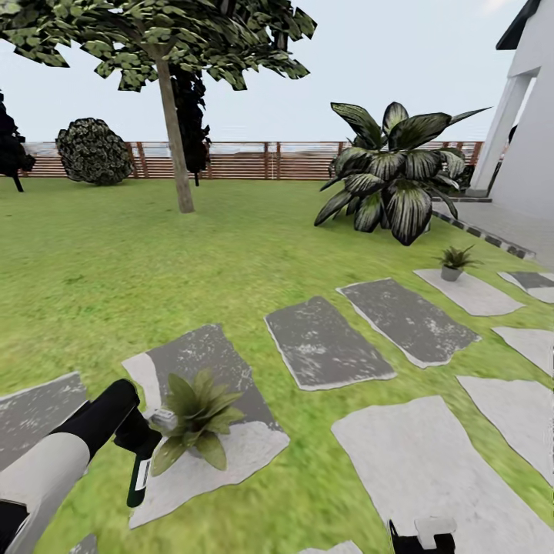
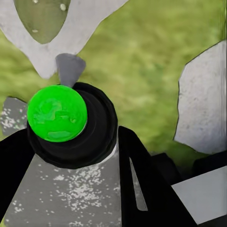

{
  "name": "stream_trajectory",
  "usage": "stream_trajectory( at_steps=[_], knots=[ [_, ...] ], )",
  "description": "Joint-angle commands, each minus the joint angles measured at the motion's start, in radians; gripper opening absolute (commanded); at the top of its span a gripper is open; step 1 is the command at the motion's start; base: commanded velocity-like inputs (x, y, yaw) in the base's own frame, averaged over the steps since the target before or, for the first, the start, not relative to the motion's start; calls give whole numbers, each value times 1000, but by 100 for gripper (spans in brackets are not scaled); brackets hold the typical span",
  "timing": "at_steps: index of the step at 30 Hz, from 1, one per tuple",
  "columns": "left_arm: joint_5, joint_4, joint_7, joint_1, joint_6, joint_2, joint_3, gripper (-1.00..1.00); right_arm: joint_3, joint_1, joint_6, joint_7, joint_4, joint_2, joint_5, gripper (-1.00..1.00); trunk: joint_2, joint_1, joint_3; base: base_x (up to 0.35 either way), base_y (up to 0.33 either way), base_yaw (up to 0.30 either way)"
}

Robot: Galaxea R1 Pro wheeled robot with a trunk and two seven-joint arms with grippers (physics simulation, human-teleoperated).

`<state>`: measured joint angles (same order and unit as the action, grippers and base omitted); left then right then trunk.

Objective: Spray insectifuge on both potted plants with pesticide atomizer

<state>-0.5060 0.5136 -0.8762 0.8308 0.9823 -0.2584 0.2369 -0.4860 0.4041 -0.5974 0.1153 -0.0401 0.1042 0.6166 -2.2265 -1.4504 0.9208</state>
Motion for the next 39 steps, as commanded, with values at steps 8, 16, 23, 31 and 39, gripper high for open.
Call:
stream_trajectory(
  at_steps=[8, 16, 23, 31, 39],
  knots=[
    [-11, 2, -10, -1, 2, -1, 4, -100, -3, 1, -2, 7, 2, 0, 11, 100, 0, 0, 1, 39, -272, 17],
    [-11, 2, -10, 0, 2, -1, 4, -100, -3, 1, -2, 7, 2, -1, 11, 100, 0, 0, 1, 1, -276, 244],
    [-11, 2, -10, 1, 2, -1, 4, -100, -3, 1, -2, 7, 2, -1, 11, 100, 0, 0, 1, 22, -276, 277],
    [-11, 1, -10, -2, 2, -1, 4, -100, -3, 1, -2, 7, 2, 0, 11, 100, 0, 0, 1, 104, -276, 99],
    [-11, -1, -10, -2, 1, -1, 4, -100, -3, 1, -2, 7, 3, -1, 11, 100, 0, 0, 1, 119, -276, 54]
  ],
)
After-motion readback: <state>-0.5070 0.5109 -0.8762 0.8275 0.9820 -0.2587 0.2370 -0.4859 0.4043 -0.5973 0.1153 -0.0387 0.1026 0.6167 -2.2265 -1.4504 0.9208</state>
